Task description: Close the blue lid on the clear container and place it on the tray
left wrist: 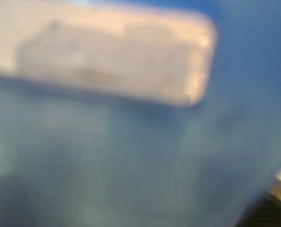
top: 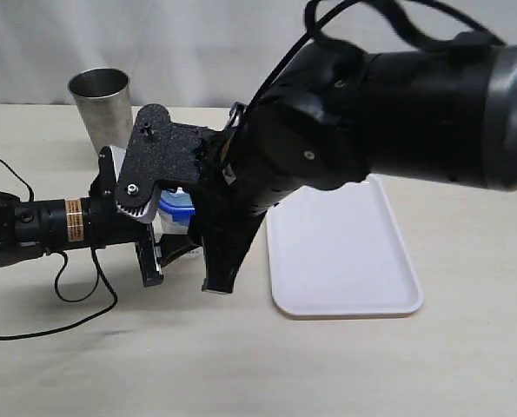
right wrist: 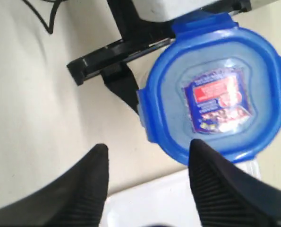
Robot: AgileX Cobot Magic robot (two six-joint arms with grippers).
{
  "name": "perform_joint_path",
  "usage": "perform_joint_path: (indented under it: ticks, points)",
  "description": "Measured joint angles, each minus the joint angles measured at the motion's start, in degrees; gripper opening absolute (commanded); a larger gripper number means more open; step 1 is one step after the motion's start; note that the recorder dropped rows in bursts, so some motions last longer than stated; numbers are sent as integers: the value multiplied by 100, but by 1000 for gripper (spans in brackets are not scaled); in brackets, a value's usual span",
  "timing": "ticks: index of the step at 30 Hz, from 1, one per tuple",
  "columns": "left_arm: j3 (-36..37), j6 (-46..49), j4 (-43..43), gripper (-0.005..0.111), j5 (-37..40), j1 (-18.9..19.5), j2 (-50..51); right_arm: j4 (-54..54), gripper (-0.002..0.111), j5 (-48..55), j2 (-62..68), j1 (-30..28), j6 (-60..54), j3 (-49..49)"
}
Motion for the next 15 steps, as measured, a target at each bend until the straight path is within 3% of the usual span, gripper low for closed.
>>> perform_joint_path:
  ticks: [9, 15]
  points:
    - [0, 1633, 352, 0, 1, -37, 0, 1684, 45, 663, -815, -16, -1025, 3]
    - [0, 1865, 512, 0, 1, -151, 0, 2294, 45, 865, -478, -491, -1169, -551]
